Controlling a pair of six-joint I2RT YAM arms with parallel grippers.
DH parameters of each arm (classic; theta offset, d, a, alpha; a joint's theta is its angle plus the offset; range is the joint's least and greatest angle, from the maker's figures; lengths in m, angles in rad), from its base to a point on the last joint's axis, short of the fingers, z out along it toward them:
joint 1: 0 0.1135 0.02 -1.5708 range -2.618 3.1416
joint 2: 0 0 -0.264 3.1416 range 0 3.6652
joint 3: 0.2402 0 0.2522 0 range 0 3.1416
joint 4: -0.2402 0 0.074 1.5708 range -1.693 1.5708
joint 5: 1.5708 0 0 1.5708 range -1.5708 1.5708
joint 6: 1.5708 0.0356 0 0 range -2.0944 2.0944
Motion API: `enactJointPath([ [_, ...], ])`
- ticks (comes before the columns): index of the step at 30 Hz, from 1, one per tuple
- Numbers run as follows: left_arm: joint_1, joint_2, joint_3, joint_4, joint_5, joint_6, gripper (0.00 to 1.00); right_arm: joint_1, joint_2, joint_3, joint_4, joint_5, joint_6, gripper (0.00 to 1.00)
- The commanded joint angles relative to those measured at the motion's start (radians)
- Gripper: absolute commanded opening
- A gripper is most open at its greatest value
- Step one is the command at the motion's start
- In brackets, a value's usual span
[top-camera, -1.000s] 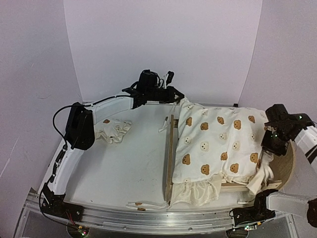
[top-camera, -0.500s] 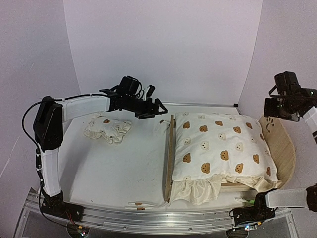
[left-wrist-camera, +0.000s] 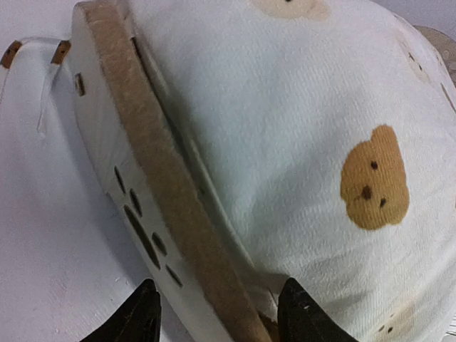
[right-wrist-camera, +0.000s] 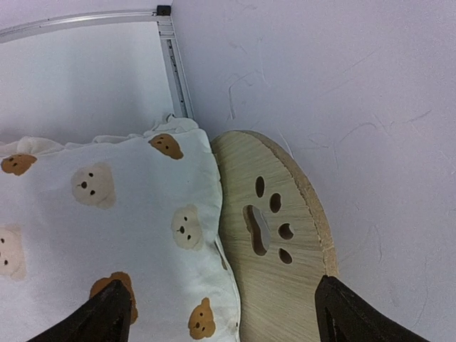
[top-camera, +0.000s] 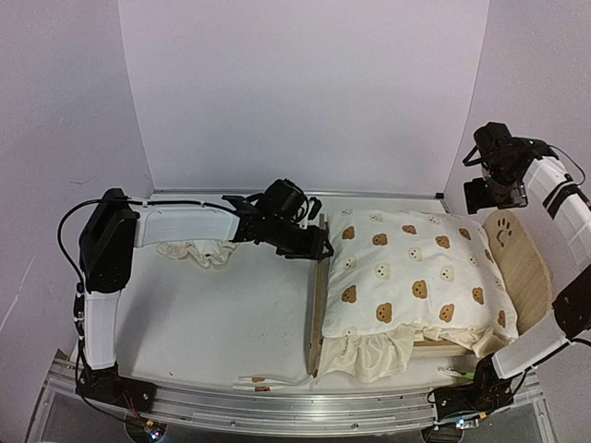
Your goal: Set up the pet bed
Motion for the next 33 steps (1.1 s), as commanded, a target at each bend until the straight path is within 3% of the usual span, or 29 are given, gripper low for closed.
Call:
enactJointPath([
  [1, -0.006, 0.041, 0.035, -0.02, -0.204, 0.01, 0.53, -0.001, -0.044, 0.055, -0.002, -0.076, -0.026, 0.98],
  [7, 0.089, 0.087, 0.091, -0.103, -0.241, -0.001, 0.37, -0.001, -0.073, 0.024, 0.022, -0.163, -0.043, 0.98],
  [16, 0.271, 0.029, 0.032, -0.131, -0.304, 0.058, 0.28, 0.038, -0.007, 0.01, 0.131, -0.448, -0.067, 0.98],
  [20, 0.352, 0.016, -0.007, -0.135, -0.271, 0.042, 0.26, 0.073, 0.059, 0.028, 0.137, -0.436, -0.052, 0.98],
  [25, 0.392, -0.018, -0.075, -0.132, -0.266, -0.029, 0.26, 0.073, 0.1, 0.064, 0.053, -0.192, 0.01, 0.98],
  [28, 0.392, -0.016, -0.095, -0.113, -0.198, -0.081, 0.25, 0.074, 0.156, 0.072, -0.004, -0.29, 0.011, 0.98],
  [33, 0.39, -0.018, -0.145, 0.002, -0.04, -0.178, 0.23, 0.071, 0.2, 0.049, 0.084, -0.315, 0.048, 0.76],
])
